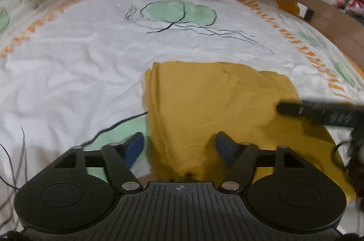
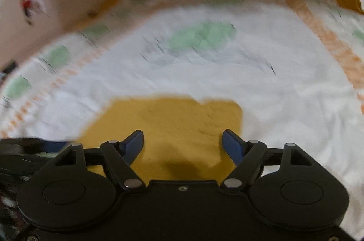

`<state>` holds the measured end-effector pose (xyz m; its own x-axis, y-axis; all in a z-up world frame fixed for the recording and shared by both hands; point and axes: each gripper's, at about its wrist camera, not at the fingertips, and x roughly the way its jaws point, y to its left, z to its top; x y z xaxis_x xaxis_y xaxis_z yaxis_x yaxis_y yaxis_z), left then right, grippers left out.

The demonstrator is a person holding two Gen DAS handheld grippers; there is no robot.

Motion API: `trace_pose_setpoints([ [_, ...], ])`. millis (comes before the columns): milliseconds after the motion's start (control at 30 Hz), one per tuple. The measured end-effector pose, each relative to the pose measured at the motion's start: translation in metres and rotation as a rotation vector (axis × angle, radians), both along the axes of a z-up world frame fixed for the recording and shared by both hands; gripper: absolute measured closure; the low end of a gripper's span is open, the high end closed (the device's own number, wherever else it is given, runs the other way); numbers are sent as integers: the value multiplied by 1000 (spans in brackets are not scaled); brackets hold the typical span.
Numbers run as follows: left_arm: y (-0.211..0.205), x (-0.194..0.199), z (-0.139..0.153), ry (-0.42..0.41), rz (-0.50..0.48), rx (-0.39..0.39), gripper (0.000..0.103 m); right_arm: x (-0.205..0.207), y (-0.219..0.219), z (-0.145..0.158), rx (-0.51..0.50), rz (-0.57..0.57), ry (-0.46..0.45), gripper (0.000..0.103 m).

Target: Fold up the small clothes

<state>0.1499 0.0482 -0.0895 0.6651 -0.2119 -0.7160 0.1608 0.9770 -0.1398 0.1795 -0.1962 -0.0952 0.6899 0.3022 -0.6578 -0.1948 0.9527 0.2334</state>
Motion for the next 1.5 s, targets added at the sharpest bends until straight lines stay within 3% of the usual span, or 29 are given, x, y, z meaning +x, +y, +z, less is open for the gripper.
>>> trace_pose_setpoints([
  [67,3,0,-2,4,4,-15,25,0,-18,-20,131,-37,34,25],
  [133,5,0,-1,10,8,-21,23,-4,-26,-21,172,-54,28,26],
  [367,6,-14,19,-9,29,14,23,-33,-26,8,135,-85,-45,19],
  [533,7,-43,40,-35,79,56,24,-68,-25,42,91,-129,-130,2],
  [700,3,-76,56,-44,98,71,24,-107,-19,68,45,-183,-149,1],
  [900,-20,-116,73,-95,90,172,24,-145,-5,81,13,-192,-178,1],
  [1033,-30,-136,78,-116,101,226,24,-167,6,85,-67,-255,-179,1],
  [1267,-27,-159,79,-85,92,163,24,-193,9,82,-63,-245,-150,1],
  [1500,-22,-171,83,-74,120,159,24,-213,17,81,-83,-235,-129,1],
])
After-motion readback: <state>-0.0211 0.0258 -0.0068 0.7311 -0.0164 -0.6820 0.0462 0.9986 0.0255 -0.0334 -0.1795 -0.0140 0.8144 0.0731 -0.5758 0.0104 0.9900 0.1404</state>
